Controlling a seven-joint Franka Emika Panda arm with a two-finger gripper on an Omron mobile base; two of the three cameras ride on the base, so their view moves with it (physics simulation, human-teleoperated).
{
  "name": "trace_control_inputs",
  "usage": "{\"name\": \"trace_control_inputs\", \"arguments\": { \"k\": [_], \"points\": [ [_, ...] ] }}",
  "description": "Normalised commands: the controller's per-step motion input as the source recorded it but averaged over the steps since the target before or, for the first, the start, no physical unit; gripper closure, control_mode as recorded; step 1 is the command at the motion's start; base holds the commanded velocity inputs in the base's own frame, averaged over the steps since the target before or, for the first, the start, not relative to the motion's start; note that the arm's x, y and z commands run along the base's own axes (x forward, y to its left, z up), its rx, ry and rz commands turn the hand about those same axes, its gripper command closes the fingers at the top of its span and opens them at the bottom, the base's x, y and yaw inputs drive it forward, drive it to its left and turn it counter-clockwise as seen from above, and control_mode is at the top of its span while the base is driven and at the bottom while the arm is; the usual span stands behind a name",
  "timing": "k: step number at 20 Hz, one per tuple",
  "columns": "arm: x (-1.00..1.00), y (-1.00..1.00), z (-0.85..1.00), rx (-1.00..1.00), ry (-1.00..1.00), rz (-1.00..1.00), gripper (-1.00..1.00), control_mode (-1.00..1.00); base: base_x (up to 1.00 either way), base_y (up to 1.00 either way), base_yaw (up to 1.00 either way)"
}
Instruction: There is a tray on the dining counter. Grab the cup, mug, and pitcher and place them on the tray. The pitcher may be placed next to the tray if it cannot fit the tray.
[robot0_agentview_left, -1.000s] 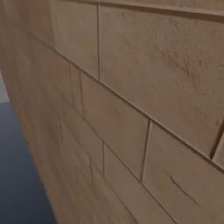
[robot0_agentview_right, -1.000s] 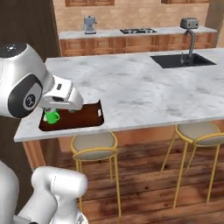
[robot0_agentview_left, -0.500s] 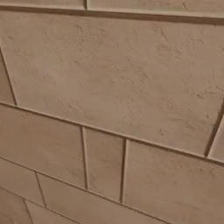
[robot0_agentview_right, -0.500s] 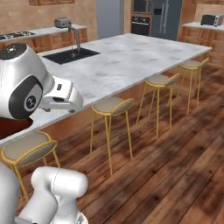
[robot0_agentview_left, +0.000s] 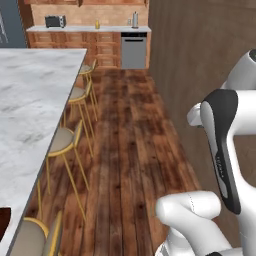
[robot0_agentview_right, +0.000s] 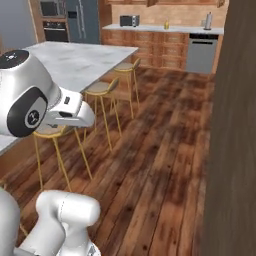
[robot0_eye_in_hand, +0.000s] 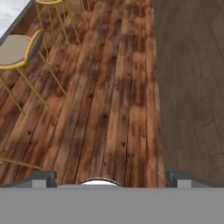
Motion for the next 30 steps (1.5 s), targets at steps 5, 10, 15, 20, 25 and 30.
{"name": "trace_control_inputs", "arguments": {
  "k": [5, 10, 15, 20, 25, 30],
  "points": [
    [0.0, 0.0, 0.0, 0.0, 0.0, 0.0, -1.0, 1.0, 0.84, 0.42, -0.34],
    [0.0, 0.0, 0.0, 0.0, 0.0, 0.0, -1.0, 1.0, 0.94, 0.38, -0.23],
    [0.0, 0.0, 0.0, 0.0, 0.0, 0.0, -1.0, 1.0, 1.0, 0.11, -0.16],
    [0.0, 0.0, 0.0, 0.0, 0.0, 0.0, -1.0, 1.0, 1.0, 0.02, -0.13],
    [0.0, 0.0, 0.0, 0.0, 0.0, 0.0, -1.0, 1.0, 1.0, 0.21, -0.09],
    [0.0, 0.0, 0.0, 0.0, 0.0, 0.0, -1.0, 1.0, 1.0, 0.29, -0.06]
  ]
}}
